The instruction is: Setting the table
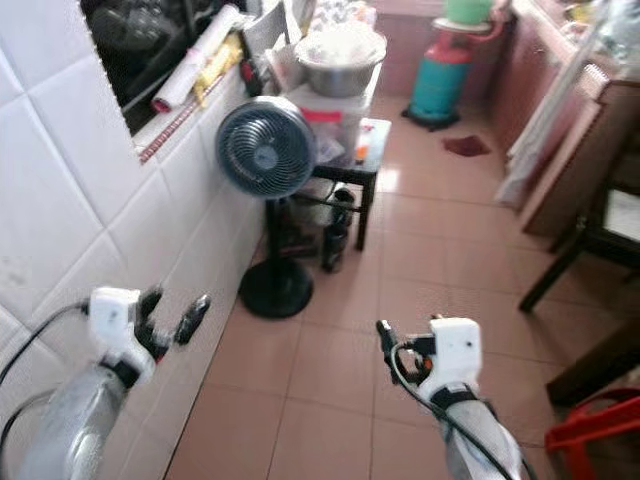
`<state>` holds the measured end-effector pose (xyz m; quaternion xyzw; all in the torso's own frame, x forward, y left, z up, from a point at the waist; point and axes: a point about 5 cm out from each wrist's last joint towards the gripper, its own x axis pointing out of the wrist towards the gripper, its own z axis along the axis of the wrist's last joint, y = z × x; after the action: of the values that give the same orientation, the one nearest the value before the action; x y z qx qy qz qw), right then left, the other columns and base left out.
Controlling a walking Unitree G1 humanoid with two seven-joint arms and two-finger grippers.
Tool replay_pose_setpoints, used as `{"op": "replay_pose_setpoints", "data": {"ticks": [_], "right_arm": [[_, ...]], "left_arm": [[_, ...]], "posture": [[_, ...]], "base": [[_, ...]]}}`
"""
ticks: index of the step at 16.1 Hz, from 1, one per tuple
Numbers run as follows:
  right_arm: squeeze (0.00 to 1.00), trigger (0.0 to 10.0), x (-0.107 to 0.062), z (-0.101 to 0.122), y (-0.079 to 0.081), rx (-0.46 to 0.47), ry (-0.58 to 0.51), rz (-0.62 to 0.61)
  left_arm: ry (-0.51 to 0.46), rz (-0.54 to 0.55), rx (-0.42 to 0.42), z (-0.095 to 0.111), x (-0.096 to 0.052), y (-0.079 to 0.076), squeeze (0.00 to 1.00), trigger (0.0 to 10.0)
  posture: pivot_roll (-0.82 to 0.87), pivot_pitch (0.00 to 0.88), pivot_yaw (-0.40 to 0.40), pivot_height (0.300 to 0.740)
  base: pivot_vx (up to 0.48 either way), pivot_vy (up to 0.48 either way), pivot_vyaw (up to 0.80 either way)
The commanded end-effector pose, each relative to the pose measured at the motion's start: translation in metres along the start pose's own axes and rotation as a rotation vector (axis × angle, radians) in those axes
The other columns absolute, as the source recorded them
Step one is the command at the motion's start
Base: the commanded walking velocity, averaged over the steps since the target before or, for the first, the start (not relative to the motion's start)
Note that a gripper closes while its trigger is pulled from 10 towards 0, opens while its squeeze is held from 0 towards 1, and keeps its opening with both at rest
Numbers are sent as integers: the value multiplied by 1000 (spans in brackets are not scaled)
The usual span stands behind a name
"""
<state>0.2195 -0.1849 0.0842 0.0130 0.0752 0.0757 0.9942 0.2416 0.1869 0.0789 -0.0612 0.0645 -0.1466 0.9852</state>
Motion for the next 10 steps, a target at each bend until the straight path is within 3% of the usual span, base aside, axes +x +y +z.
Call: {"op": "replay_pose_setpoints", "data": {"ticks": [1,3,7,9,10], "right_arm": [[0,10000,-3,5,6,43,-6,-13],[0,10000,-9,11,12,55,-10,-56],[0,10000,-1,21,14,16,-1,-77],[0,10000,-3,27,14,-36,-8,-115],[0,10000,-4,27,15,1,-17,-117]], "left_arm": [[-7,3,25,5,-6,-1,0,10000],[5,97,6,4,-6,2,0,10000],[-18,22,56,18,14,-19,0,10000],[-37,20,51,23,19,-22,0,10000],[-28,32,48,22,20,-24,0,10000]], "posture": [[54,0,3,740],[44,0,6,740],[18,0,7,740],[11,0,6,740],[4,0,6,740]], "base": [[0,0,0],[0,0,0],[0,0,0],[0,0,0],[0,0,0]]}}
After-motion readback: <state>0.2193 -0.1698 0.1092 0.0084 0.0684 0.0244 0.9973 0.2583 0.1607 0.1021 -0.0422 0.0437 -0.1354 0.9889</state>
